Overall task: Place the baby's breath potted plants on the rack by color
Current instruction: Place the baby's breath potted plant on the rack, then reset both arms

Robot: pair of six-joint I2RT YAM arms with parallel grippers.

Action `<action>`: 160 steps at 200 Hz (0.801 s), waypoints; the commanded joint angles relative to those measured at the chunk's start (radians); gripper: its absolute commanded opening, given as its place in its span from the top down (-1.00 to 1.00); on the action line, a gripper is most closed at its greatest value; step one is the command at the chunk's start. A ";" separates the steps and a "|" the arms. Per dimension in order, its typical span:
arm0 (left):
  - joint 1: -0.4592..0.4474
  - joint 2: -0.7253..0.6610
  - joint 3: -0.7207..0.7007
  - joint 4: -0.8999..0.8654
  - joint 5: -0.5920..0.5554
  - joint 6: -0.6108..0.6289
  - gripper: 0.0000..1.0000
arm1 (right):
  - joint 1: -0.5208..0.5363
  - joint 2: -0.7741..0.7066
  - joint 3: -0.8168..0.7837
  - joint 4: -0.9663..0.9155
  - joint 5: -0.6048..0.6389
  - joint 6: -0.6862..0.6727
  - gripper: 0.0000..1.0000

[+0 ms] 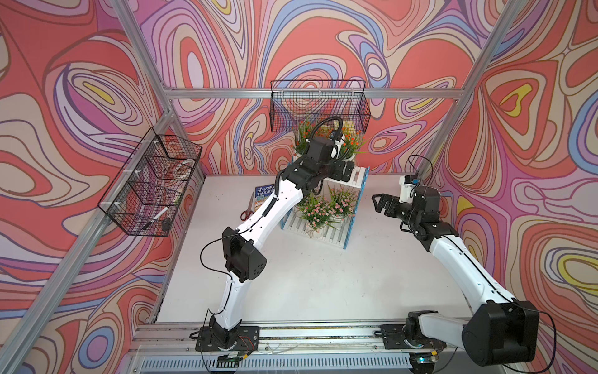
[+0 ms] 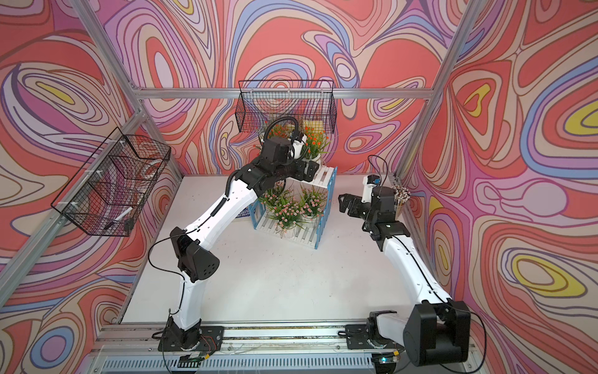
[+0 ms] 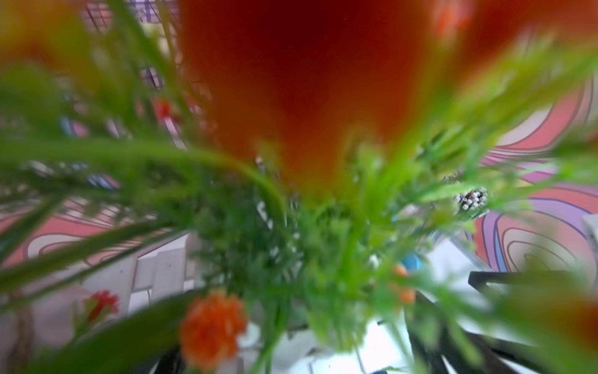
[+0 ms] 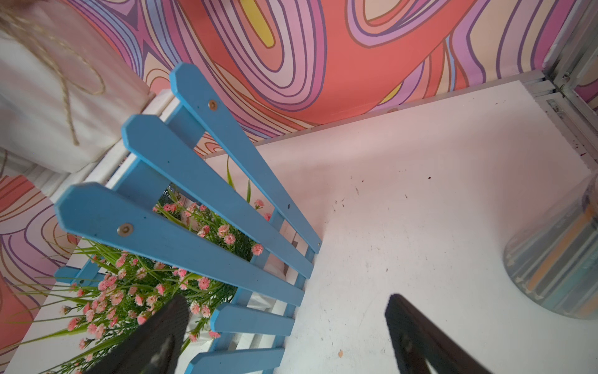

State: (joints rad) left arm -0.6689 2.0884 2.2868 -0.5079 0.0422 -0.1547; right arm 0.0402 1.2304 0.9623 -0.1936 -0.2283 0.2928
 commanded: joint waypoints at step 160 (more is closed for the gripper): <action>0.321 -0.971 -1.441 0.208 -0.502 -0.170 -1.00 | -0.059 0.023 -0.119 0.111 0.115 -0.090 -0.97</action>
State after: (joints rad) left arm -0.3893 1.1099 0.9646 -0.3302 -0.2581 -0.2703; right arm 0.0174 1.2243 0.8822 -0.1562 -0.1738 0.2359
